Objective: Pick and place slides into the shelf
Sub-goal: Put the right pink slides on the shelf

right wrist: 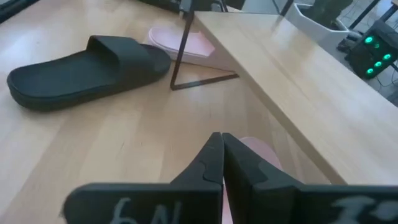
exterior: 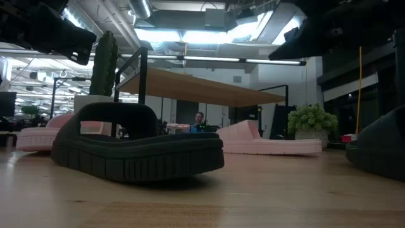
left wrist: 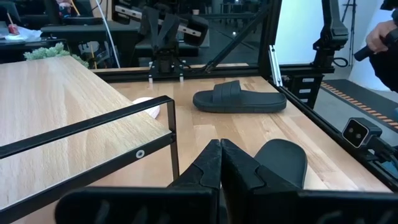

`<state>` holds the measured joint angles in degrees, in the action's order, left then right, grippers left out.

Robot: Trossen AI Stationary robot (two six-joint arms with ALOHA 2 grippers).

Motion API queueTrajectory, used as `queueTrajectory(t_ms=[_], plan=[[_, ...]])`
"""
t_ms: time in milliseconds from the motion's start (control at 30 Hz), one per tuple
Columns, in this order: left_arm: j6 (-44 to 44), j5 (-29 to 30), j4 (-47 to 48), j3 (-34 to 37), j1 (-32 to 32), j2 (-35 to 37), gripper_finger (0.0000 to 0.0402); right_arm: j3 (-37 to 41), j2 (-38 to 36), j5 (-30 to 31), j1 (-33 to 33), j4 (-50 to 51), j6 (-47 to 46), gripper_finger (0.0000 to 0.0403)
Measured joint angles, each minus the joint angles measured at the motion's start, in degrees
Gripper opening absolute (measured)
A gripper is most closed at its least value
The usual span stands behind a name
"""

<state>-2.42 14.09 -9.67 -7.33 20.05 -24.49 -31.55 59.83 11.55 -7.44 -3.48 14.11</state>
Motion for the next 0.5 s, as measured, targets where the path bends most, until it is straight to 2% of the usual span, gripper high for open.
queueTrajectory(t_ms=[233,400,500], plan=[[0.0,0.0,0.0,0.0,0.0,0.0,0.0,-8.6,5.5,0.9,0.0,12.9,-0.6,0.0004],[0.0,0.0,0.0,0.0,0.0,0.0,0.0,-10.8,9.5,1.2,0.0,15.4,0.0,0.0005],[0.0,0.0,0.1,0.0,0.0,0.0,0.0,-10.8,11.1,4.6,0.0,16.1,-0.1,0.0008]])
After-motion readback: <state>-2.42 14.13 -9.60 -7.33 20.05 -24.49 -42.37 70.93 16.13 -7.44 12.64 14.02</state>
